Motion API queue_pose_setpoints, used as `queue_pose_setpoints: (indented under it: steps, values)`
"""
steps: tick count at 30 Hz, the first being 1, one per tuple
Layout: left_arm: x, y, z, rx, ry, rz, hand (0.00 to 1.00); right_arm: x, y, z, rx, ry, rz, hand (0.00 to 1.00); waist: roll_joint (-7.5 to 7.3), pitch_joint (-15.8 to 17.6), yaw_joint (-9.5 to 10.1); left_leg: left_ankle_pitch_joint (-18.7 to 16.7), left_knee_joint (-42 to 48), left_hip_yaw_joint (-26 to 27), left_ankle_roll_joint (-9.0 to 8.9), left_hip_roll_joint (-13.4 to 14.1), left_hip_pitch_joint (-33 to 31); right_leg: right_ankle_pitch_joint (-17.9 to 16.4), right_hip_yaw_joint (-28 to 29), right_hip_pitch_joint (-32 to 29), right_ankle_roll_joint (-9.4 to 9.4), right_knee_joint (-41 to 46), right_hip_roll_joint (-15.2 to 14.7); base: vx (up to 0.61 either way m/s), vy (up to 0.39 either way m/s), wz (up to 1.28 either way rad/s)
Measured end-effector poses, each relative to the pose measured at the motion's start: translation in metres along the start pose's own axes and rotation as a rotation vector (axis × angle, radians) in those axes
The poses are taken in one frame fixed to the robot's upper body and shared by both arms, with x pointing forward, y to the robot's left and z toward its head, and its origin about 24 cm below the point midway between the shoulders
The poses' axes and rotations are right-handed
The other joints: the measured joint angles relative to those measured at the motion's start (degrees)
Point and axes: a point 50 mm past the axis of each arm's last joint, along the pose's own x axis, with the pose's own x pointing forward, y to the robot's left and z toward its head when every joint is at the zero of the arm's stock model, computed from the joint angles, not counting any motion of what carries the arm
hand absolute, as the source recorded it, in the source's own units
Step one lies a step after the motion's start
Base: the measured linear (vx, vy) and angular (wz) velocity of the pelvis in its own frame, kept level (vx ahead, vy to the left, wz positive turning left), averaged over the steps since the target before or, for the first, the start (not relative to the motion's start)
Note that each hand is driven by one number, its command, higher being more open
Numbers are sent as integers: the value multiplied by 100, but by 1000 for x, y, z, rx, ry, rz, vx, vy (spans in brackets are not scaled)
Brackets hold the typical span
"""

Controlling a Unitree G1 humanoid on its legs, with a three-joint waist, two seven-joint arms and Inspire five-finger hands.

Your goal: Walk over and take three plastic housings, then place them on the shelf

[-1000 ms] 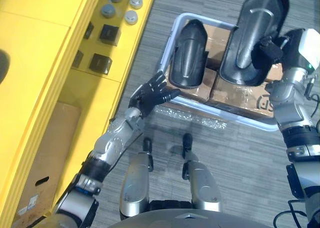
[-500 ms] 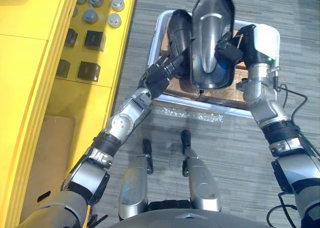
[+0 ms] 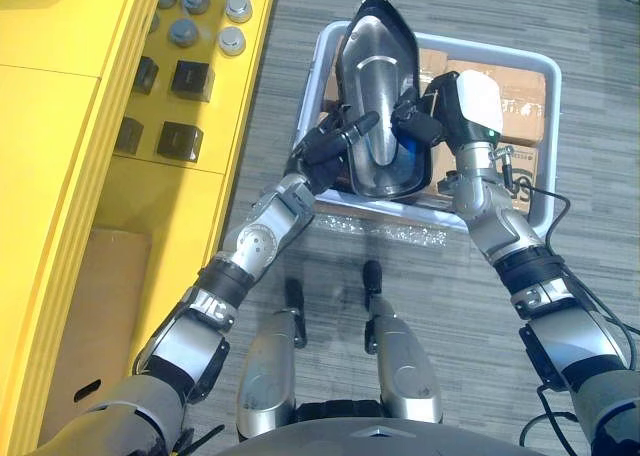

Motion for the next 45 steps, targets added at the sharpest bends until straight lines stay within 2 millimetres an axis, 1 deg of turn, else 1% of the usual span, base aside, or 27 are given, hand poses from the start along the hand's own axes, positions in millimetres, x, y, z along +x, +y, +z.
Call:
queue_pose_setpoints:
  steps: [5,6,9,13,16,19,23,27,29,31,32,34,36,37,38,39,40,42,43,44,45]
  values:
    - [1,3,-8,29,28,22,100,-1,5,7,19,-34,15,0,1,-1,6,1,-12,0,-1,-3,49,3,1,52,-2,-22,0,-20,14,0]
    - [1,3,-10,54,36,35,0,-2,8,11,31,-46,22,0,1,-1,1,2,-13,-1,-3,-2,49,4,1,53,-3,-26,1,0,0,0]
    - [1,4,-11,67,38,66,0,-4,14,17,44,-63,36,0,1,-1,6,7,-19,-4,-9,-2,50,11,-2,53,-4,-34,4,0,0,0]
    - [1,6,-11,105,33,93,0,-8,14,20,61,-76,35,0,2,-1,11,8,-24,-10,-9,-6,59,12,-1,63,-4,-39,4,-5,6,1]
    - [0,7,-13,114,40,99,0,-15,18,16,84,-51,45,0,0,-2,26,13,-76,-23,-10,-18,149,12,-1,159,-5,-82,0,-6,8,1]
    - [-2,12,-15,109,37,131,0,-22,21,22,163,-43,35,0,-4,-34,2,18,-118,-1,-13,-21,163,30,10,169,-11,-146,1,-20,20,-5]
    - [-3,15,-16,105,24,164,0,-28,23,27,197,-51,27,0,-13,-39,-10,25,-161,15,-25,-25,196,31,22,173,-13,-150,15,-9,6,-2]
    - [-12,22,-26,84,18,183,0,-39,32,30,232,-37,52,0,-26,-50,2,31,-260,68,-27,-26,378,25,97,289,-16,-175,14,-10,17,-5]
    - [-18,25,-32,72,31,179,0,-48,35,28,243,-30,64,0,-67,-84,18,33,-286,70,-29,-20,382,24,102,295,-16,-205,11,-15,5,0]
    - [-26,33,-43,55,55,188,0,-60,42,25,256,-6,94,0,-138,-139,15,30,-298,74,-32,-13,402,24,102,327,-16,-242,13,0,0,0]
    - [-29,35,-45,50,61,191,0,-63,45,26,264,1,101,100,-148,-145,15,27,-300,74,-36,-12,419,23,101,343,-15,-245,13,0,0,0]
    - [-36,41,-53,36,78,196,0,-72,50,24,275,19,120,100,-173,-172,15,22,-316,84,-42,-9,468,20,106,379,-16,-252,15,0,0,0]
    - [-50,48,-59,1,75,216,0,-86,54,28,321,32,130,100,-180,-183,27,21,-357,96,-44,-5,555,19,109,457,-15,-269,20,-6,5,-2]
    - [-55,51,-61,-16,68,224,0,-89,55,30,344,37,130,100,-182,-187,27,20,-378,104,-44,-4,606,13,109,491,-17,-271,21,-9,8,-3]
    - [-63,54,-65,-50,56,240,0,-96,57,33,390,47,136,100,-172,-205,38,11,-395,104,-55,1,678,-9,105,554,-13,-273,26,0,0,0]
    - [-72,58,-67,-86,38,264,0,-107,60,36,439,48,148,100,-174,-320,55,-7,-402,101,-61,13,672,-24,96,547,-22,-275,36,0,0,0]
    - [-75,60,-67,-103,25,279,0,-112,62,37,465,50,155,100,-177,-381,68,-20,-405,96,-68,19,670,-39,90,547,-25,-276,41,0,0,0]
    - [-92,75,-65,-145,-58,373,0,-138,70,39,522,87,196,100,-170,-703,127,-62,-432,84,-95,40,680,-84,53,552,-38,-277,61,0,0,0]
    - [-96,78,-62,-144,-81,392,0,-143,71,38,534,103,201,100,-171,-773,148,-68,-440,80,-102,51,693,-92,46,560,-44,-277,65,0,0,0]
    - [-102,81,-57,-118,-117,419,0,-149,72,36,560,133,205,100,-173,-850,174,-67,-473,78,-105,53,744,-107,41,594,-48,-277,68,22,-3,5]
    - [-112,84,-47,-49,-184,452,0,-157,71,34,576,164,199,100,-172,-921,187,-70,-494,54,-109,50,845,-142,13,696,-48,-277,68,17,4,7]
